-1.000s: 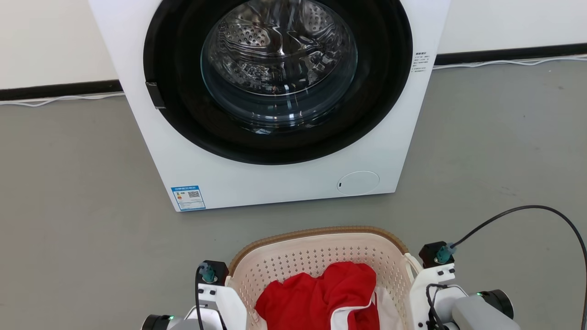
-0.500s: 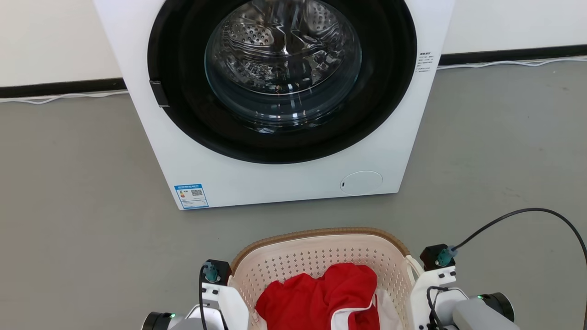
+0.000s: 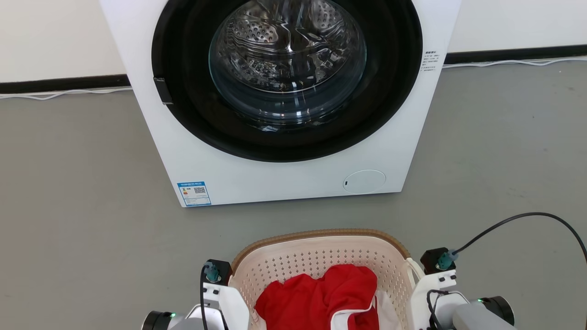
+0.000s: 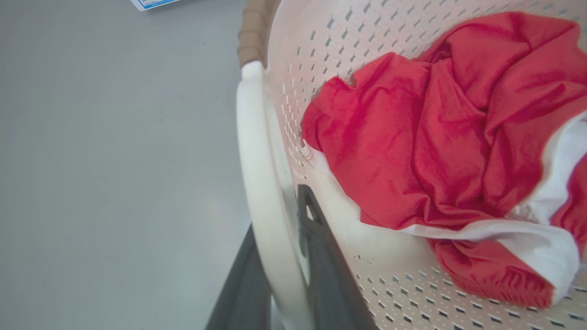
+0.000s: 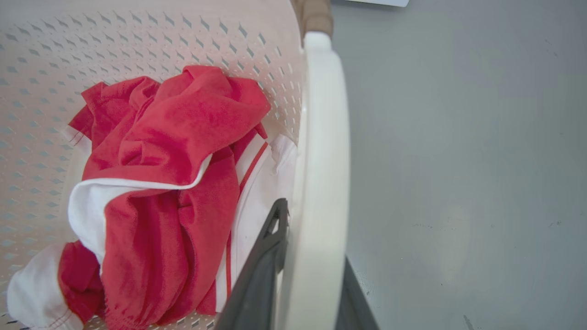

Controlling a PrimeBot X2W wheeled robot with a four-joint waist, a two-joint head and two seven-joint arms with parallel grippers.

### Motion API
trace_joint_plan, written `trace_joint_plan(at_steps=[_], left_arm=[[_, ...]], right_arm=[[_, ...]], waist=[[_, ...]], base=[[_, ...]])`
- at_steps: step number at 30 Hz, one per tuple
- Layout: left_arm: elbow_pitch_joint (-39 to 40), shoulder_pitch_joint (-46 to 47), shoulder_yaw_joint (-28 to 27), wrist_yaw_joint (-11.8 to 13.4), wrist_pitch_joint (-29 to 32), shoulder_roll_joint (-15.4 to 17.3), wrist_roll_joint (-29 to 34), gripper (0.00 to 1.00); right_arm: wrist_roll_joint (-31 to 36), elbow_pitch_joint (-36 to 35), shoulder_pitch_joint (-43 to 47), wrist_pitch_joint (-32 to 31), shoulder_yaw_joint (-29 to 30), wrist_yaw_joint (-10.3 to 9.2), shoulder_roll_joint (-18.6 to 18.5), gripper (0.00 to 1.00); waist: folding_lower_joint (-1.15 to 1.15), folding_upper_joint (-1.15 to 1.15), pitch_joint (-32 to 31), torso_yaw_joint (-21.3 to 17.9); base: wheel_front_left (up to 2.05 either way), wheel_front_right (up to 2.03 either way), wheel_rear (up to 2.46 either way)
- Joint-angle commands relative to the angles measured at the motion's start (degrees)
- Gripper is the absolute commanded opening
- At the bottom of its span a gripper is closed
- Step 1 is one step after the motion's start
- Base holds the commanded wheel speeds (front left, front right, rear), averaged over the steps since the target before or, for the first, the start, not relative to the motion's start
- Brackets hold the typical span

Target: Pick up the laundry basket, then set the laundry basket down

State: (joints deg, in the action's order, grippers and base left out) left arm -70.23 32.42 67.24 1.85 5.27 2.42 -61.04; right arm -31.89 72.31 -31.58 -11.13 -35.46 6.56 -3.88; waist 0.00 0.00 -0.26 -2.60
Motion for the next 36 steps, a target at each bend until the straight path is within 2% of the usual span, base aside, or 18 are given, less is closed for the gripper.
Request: trace_joint_plan(at_steps=[1, 36], left_arm=[[1.0, 3.3, 0.0, -0.2, -0.7, 0.5, 0.2, 0.00], [0.2, 3.7, 2.0, -0.2, -0.9, 0.5, -1.9, 0.00]], right_arm=[[-0.4, -1.8, -0.5, 1.2, -1.5, 0.92, 1.0, 0.00], [-3.8, -0.8, -1.1, 1.8, -4.4, 0.92, 1.0, 0.00]], waist=[[0.00, 0.00, 0.0, -0.1], [0.00, 0.00, 0.0, 0.0]], base=[[0.00, 0.00, 0.00], [0.00, 0.00, 0.00]])
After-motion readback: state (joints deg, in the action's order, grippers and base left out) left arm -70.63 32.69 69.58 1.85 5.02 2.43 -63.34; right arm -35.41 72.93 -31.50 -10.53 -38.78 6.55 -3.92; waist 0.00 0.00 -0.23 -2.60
